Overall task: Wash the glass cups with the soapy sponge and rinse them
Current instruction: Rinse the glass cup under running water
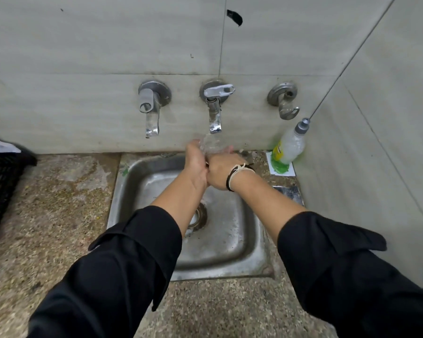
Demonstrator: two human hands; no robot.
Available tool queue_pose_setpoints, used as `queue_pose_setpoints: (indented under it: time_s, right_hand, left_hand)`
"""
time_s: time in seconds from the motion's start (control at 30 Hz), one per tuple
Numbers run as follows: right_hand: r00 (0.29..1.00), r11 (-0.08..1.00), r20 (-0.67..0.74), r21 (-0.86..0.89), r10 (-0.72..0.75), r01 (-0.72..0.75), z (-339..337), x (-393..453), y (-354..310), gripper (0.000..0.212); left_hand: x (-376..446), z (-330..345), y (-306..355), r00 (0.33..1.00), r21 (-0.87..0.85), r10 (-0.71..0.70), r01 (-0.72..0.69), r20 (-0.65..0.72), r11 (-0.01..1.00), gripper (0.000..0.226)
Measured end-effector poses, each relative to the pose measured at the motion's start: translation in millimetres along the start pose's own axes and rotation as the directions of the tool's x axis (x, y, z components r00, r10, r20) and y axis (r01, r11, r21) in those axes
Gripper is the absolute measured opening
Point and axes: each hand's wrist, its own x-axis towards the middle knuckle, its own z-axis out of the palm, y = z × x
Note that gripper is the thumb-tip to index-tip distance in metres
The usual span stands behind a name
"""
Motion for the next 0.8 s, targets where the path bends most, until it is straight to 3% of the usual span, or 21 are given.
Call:
queue_pose_setpoints:
  time_s: [0.1, 0.17, 0.3, 0.47, 0.6, 0.7, 0.8]
  right_hand:
    - [0.998, 0.997, -0.01, 0.051, -0.061, 0.062, 5, -6, 1, 0.045]
    - [0.998, 0.996, 0.0, 0.067, -0.065, 0.065, 2, 0, 8, 0.042]
    - [0.997, 0.995, -0.04, 0.073, -0.065, 0.067, -15, 10, 28, 0.046]
    - [0.973, 0.966, -0.084, -0.169, -0.214, 0.198, -15, 11, 44, 0.019]
    - [0.957, 0.927, -0.054, -0.269, -0.286, 0.262, -12, 24, 46, 0.022]
    - [0.957, 0.948, -0.171, -0.26, -0.235, 0.186, -17, 4, 25, 0.029]
    - [0.966, 0.989, -0.21, -0.049, -0.148, 0.141, 5, -13, 6, 0.04]
  left_hand:
    - [-2, -4, 0, 1.0, -0.043, -0.028, 0.027, -0.012, 0.999, 0.044]
    - [-5, -5, -5, 0.995, -0.08, -0.079, 0.083, 0.058, 0.993, 0.048]
    - [-11, -17, -13, 0.963, 0.006, -0.192, 0.195, 0.191, 0.981, 0.05]
    - [-8, -50, 5, 0.954, 0.113, -0.247, 0.23, 0.171, 0.967, 0.043]
    - [-12, -40, 21, 0.933, 0.217, -0.335, 0.302, 0.132, 0.928, 0.074]
    - [-13, -23, 28, 0.952, 0.193, -0.3, 0.282, 0.068, 0.94, 0.05]
    - [-15, -14, 26, 0.971, 0.106, -0.23, 0.223, 0.058, 0.969, 0.033]
